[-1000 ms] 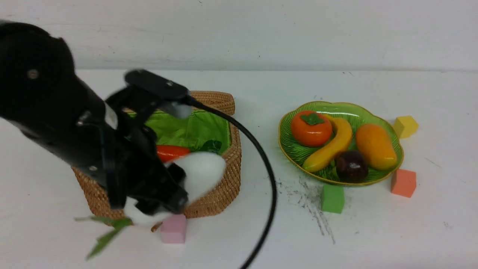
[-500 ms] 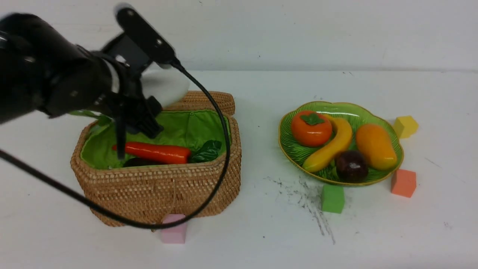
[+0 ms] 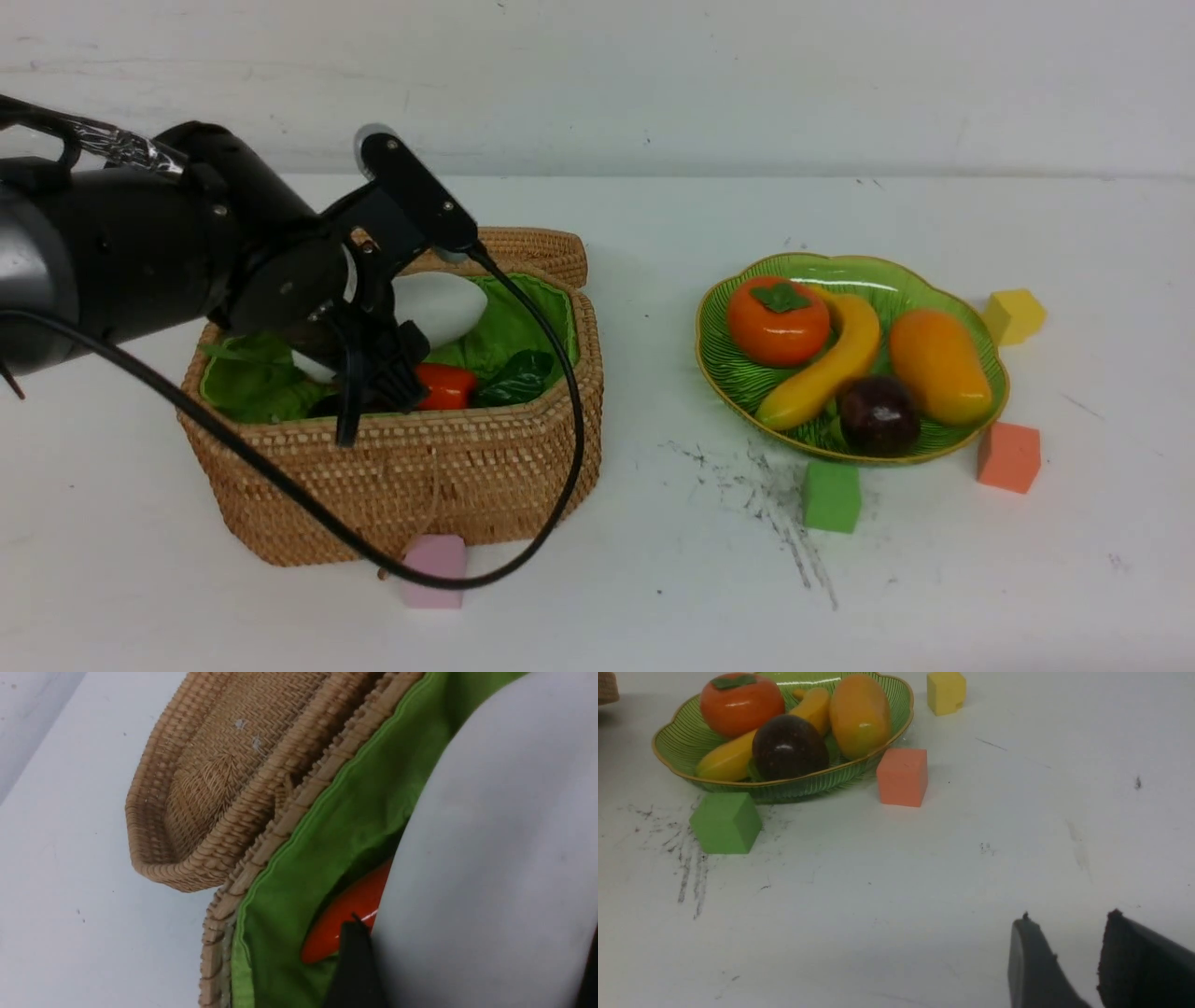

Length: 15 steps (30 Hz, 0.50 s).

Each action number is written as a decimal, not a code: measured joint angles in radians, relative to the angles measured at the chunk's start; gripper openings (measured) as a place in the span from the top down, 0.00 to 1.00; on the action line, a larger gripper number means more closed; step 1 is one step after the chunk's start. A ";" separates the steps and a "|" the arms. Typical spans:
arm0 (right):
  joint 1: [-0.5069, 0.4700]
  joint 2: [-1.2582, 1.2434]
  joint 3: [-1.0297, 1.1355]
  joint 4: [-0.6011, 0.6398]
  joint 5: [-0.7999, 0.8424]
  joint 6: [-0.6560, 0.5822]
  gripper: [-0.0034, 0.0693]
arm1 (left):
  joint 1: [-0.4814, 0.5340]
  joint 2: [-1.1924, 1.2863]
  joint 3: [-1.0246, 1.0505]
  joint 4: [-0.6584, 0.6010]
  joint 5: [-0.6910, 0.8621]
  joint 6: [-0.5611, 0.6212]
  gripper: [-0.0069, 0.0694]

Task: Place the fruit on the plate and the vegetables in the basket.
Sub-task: Take a daikon with your left arm and place it on the basket on the left.

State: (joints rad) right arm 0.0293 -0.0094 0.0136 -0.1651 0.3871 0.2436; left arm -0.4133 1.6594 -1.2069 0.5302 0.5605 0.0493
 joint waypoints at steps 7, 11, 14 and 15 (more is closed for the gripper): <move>0.000 0.000 0.000 0.001 0.000 0.000 0.63 | 0.000 0.000 0.000 0.000 0.023 -0.049 0.24; 0.000 0.000 0.000 0.001 0.000 0.000 0.63 | 0.000 0.000 0.000 -0.002 0.023 -0.055 0.24; 0.000 0.000 0.000 0.001 0.000 0.001 0.63 | 0.000 -0.002 0.000 -0.005 0.024 -0.058 0.24; 0.000 0.000 0.000 0.001 0.000 0.001 0.63 | 0.000 -0.003 0.000 -0.007 0.024 -0.058 0.23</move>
State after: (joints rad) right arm 0.0293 -0.0094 0.0136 -0.1642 0.3871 0.2443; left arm -0.4133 1.6562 -1.2069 0.5228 0.5841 -0.0090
